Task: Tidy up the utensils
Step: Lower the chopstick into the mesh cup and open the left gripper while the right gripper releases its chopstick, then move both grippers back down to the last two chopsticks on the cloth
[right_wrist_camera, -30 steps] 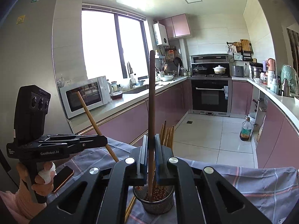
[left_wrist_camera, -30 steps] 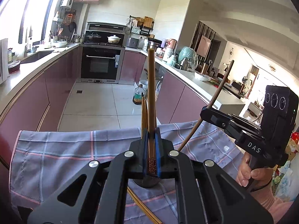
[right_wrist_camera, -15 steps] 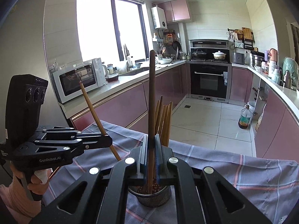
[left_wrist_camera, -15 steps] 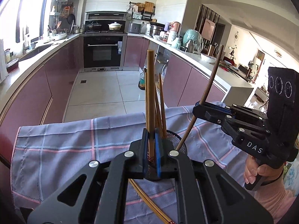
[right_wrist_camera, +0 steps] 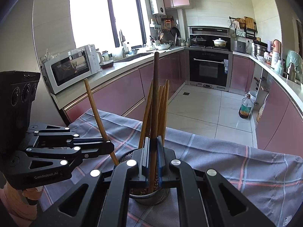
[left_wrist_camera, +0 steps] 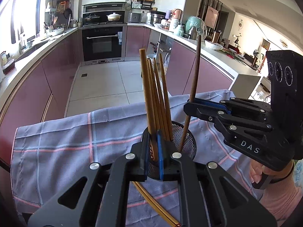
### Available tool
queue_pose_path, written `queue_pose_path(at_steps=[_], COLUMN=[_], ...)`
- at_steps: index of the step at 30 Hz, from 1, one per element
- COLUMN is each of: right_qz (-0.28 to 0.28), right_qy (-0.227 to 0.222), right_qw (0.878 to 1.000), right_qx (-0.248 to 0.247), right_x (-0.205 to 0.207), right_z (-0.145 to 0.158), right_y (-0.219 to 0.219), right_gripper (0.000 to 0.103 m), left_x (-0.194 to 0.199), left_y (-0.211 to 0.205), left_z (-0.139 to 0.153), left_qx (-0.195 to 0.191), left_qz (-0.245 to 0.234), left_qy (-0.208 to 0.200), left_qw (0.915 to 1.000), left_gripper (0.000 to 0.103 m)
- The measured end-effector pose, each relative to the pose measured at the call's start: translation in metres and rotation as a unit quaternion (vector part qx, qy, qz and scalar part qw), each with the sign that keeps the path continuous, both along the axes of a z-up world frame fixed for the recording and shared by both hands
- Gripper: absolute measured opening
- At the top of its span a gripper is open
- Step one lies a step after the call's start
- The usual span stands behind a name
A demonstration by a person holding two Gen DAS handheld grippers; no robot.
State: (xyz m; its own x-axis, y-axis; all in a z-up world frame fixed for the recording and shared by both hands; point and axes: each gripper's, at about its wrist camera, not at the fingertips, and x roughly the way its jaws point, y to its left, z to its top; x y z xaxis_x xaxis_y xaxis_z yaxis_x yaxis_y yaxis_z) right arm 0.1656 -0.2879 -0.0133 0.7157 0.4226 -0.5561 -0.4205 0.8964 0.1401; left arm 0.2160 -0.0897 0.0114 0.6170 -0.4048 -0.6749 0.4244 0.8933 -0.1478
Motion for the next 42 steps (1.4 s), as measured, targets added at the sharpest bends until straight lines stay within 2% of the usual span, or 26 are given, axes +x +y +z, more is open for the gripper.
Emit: queue_pose_path(at_steps=[7, 8, 10, 11, 15, 22, 27, 30, 34, 42], right_qz=[-0.007, -0.008, -0.014, -0.014, -0.013, -0.008, 0.022, 0.056, 0.091, 0.096], right_qy=[0.004, 0.005, 0.003, 0.003, 0.004, 0.005, -0.007, -0.009, 0.025, 0.108], right_qw=[1.000, 1.000, 1.000, 1.000, 1.000, 1.000, 0.999, 0.998, 0.995, 0.990], right_qx=[0.003, 0.005, 0.011, 0.013, 0.020, 0.029, 0.035, 0.025, 0.013, -0.001], right_x=[0.005, 0.006, 0.007, 0.007, 0.003, -0.012, -0.040, -0.060, -0.074, -0.074], right_z=[-0.003, -0.003, -0.003, -0.003, -0.006, -0.012, -0.011, -0.015, -0.040, -0.092], right_y=[0.003, 0.003, 0.001, 0.001, -0.003, -0.008, -0.004, 0.006, 0.021, 0.041], right_gripper=[0.006, 0.006, 0.016, 0.020, 0.020, 0.022, 0.024, 0.029, 0.029, 0.029], left_x=[0.011, 0.012, 0.012, 0.012, 0.008, -0.012, -0.035, -0.047, -0.061, -0.079], left_y=[0.001, 0.001, 0.004, 0.006, 0.015, 0.029, 0.045, 0.053, 0.065, 0.079], left_z=[-0.008, -0.009, -0.011, -0.011, -0.013, -0.018, -0.030, -0.041, -0.060, -0.093], left_qx=[-0.005, -0.006, -0.011, -0.012, -0.019, -0.017, -0.012, 0.000, 0.014, 0.018], left_qz=[0.010, 0.013, 0.017, 0.019, 0.030, 0.046, 0.064, 0.076, 0.092, 0.107], left_qy=[0.009, 0.008, 0.007, 0.003, -0.002, -0.025, -0.030, -0.027, -0.016, 0.018], left_qw=[0.9999, 0.9999, 0.9998, 0.9997, 0.9994, 0.9985, 0.9974, 0.9967, 0.9955, 0.9939], left_gripper=[0.009, 0.011, 0.025, 0.027, 0.028, 0.038, 0.043, 0.046, 0.047, 0.049])
